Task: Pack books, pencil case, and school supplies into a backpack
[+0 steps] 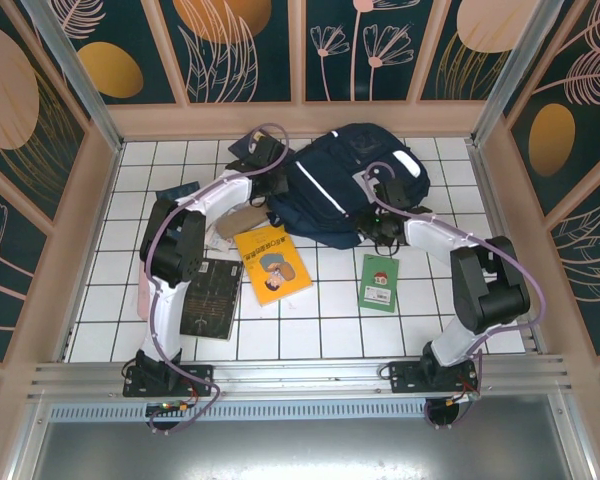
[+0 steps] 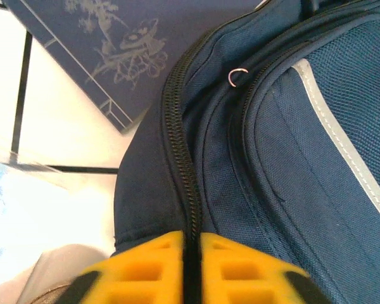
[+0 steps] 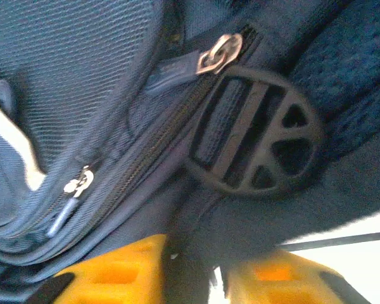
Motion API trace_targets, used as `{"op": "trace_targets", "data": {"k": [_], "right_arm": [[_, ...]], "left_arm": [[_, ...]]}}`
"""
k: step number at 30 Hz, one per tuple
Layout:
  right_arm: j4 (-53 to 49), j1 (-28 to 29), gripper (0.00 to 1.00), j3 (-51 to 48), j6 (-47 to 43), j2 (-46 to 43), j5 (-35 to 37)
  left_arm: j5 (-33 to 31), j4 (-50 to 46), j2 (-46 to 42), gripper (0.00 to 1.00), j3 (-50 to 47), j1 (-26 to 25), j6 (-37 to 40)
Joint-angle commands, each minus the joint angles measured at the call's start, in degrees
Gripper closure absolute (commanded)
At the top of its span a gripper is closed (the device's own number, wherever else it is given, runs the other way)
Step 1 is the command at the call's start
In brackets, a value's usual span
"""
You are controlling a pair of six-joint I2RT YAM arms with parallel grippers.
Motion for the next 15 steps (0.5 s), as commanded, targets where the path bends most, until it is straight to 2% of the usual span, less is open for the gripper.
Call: {"op": "trace_targets", "data": {"k": [1,6,15], "right_arm": [[-2.70,0.26,0.57,2.78,-0.13,-1.95,2.80],[-6.01,-1.05,0.49,3.68,-2.22,-6.65,7.68],[-8.13,-5.15,0.39,6.73,-5.37,-7.48,12.61]], "left_arm": [[3.04,-1.11,-1.64,0.71,0.16,-0.92,0.65],[5.00,-0.98,-7.28,0.58,-5.80,-0.90,-1.49],[6.93,-1.64,-12.62,0.49,-13.64,-2.07,-6.55]]}}
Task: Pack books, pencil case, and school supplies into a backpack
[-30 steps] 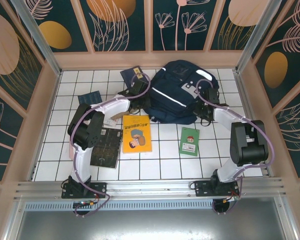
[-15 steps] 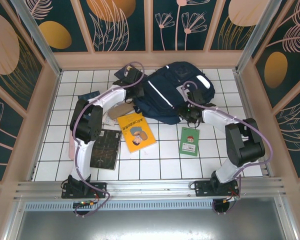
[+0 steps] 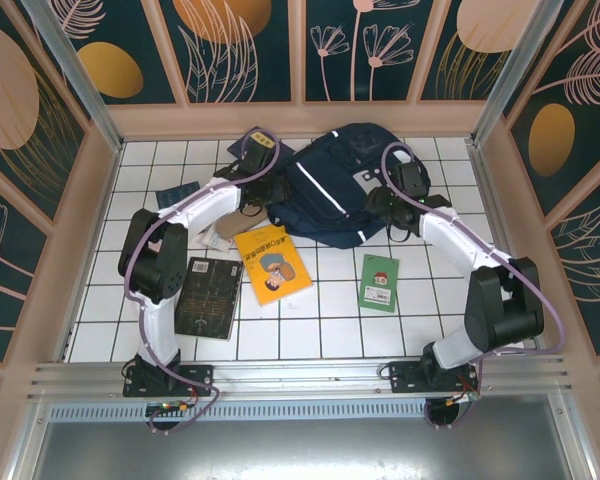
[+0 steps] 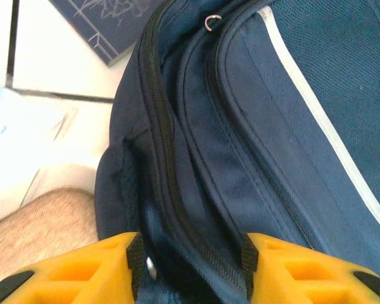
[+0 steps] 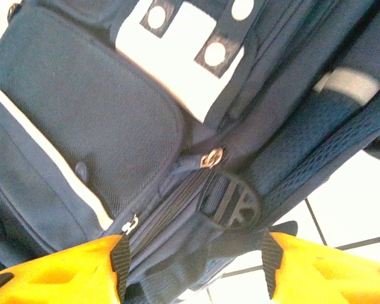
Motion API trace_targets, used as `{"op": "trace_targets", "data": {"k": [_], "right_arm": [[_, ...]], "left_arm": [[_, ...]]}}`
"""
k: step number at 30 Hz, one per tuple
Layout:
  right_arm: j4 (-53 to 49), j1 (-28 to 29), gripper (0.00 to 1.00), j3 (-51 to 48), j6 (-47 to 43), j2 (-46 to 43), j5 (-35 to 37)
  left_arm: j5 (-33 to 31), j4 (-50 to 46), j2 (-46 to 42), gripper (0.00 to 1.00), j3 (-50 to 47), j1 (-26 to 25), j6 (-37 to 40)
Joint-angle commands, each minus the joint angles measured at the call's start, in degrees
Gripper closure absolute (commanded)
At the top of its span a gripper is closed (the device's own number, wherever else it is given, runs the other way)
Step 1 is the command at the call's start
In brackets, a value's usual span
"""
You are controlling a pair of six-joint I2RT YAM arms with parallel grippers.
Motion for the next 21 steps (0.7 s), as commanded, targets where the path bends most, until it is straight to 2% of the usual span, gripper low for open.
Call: {"op": "trace_targets", "data": {"k": [1,10,16,19,20,21], "right_arm": [[-2.33,-2.11,0.39,2.14,-2.67,0.40,3.76],[-1.87,-10.88,0.37,5.82,-4.64,7.75,3.45],[-0.12,-12.57,0.36,7.10,-4.81,14.06,1.21],[0.04,-13.18,0.40,8.28,-4.61,17.68,0.90],[0.13,-13.35,0.46,8.66,-4.32,18.54,0.27],[0.21,-13.57,0.55,8.88,-4.09,18.97,-0.45]], "left_arm": [[1.57,-0.78,-1.00,0.47,-1.74,-1.46,-2.51],[1.09,-1.62,5.51,0.42,3.80,-2.48,-2.45],[0.57,-2.10,8.55,0.42,3.95,-2.84,-2.10],[0.20,-1.92,10.22,0.53,4.02,-2.88,-1.82],[0.23,-1.84,10.76,0.65,3.98,-2.84,-1.94],[0.13,-1.72,11.17,0.84,3.97,-2.77,-1.97]]}}
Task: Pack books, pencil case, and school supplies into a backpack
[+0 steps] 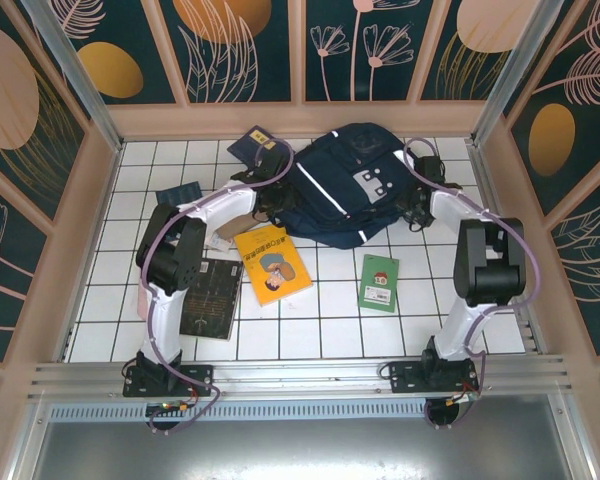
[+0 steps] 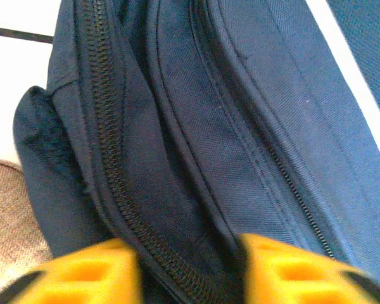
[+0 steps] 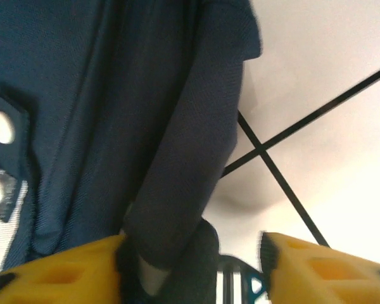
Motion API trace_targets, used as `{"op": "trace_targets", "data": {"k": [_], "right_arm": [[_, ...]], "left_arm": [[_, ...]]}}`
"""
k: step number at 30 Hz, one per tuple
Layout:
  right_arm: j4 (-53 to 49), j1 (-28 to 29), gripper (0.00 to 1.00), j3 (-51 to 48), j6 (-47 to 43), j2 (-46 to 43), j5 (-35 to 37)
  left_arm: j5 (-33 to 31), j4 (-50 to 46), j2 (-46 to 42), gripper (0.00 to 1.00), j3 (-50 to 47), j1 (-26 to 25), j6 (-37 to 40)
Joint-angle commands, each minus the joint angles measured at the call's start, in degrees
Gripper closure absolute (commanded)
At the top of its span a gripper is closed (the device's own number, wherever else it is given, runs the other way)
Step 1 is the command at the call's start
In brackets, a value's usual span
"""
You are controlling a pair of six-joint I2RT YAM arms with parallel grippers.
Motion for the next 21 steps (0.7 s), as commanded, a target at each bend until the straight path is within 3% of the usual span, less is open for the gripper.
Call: {"op": "trace_targets", "data": {"k": [1,7,13,19,21], "right_arm": [[0.65,-0.87,0.62,1.77,0.21,1.49,-1.56],[0.51,-0.82,0.99,2.94,-0.12,-3.09,-1.60],[1.02,-2.62,1.00,5.28,-0.56,-8.64,-5.85],[3.04,-5.60,1.00,7.51,1.02,-11.21,-12.42],[4.11,-6.76,0.92,6.78,1.85,-11.66,-14.48]], "left_arm": [[-0.57,-1.38,3.63,0.99,0.56,-0.32,0.34],[-4.57,-3.39,-0.07,1.00,4.47,-0.33,1.13],[-7.08,-9.55,-2.27,1.00,18.12,-0.02,3.54],[-6.82,-17.60,1.62,1.00,39.65,1.12,5.79],[-5.54,-18.96,2.83,1.00,45.22,1.43,5.75]]}}
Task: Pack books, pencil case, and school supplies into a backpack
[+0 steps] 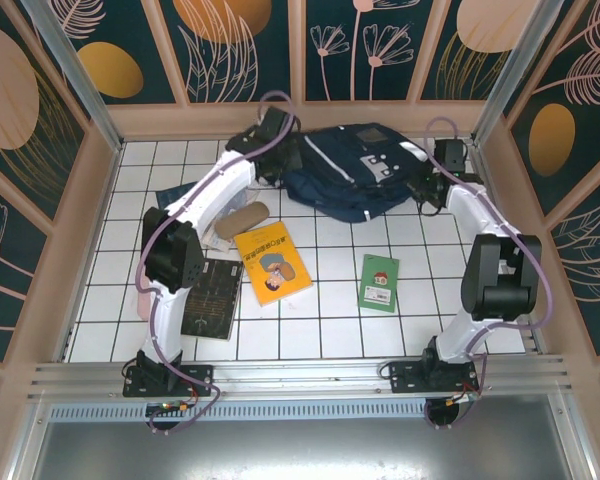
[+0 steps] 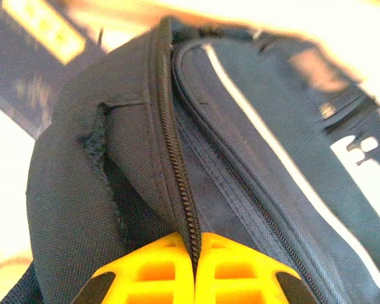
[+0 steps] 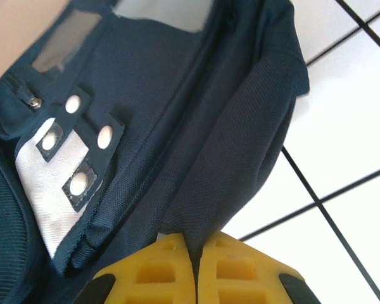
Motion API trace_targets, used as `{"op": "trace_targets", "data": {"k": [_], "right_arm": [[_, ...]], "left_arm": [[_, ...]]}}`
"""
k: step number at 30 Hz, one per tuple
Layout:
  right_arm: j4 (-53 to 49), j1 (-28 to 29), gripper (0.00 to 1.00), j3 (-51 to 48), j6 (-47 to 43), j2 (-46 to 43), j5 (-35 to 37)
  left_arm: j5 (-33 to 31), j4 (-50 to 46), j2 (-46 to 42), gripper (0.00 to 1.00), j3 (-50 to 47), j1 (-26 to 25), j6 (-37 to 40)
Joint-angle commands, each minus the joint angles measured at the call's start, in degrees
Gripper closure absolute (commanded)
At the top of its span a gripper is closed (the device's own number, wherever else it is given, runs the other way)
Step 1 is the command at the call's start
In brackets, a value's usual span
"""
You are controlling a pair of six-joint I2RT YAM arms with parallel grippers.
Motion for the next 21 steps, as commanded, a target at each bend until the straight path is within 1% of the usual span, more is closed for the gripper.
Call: {"op": "trace_targets", "data": {"k": [1,2,3,6,9,12,15,18,21], "right_arm": [[3.43,-1.99,0.88,1.23,1.10,-2.91,-3.85],[3.90,-2.00,0.79,0.31,0.96,-3.05,-4.34],[4.50,-2.00,0.62,-0.89,0.92,-3.21,-4.79],[6.71,-2.02,0.46,-4.73,1.59,-3.62,-6.53],[8.92,-1.82,0.46,-7.84,2.64,-3.83,-8.30],[8.79,-1.48,0.45,-9.01,3.40,-3.44,-8.55],[9.27,0.08,0.45,-10.66,3.20,-3.82,-8.63],[9.25,2.03,0.45,-12.13,2.85,-4.13,-7.81],[9.13,3.54,0.45,-13.64,3.60,-4.66,-8.21]], "left_arm": [[-0.65,-1.75,0.64,1.00,8.69,1.26,2.12],[0.10,-1.11,0.41,1.00,9.04,1.22,1.82],[1.29,-0.34,-0.07,1.00,8.57,1.21,1.38],[3.39,2.53,-1.56,1.00,4.76,1.19,0.33],[5.19,4.05,-2.15,1.00,1.72,1.13,-0.48],[7.14,5.27,-2.42,1.00,-0.84,1.14,-0.75],[7.91,6.75,-3.53,1.00,-5.18,1.13,-1.18],[8.29,8.92,-5.28,1.00,-11.27,1.12,-1.63],[7.22,11.22,-7.21,1.00,-18.27,1.13,-1.50]]}}
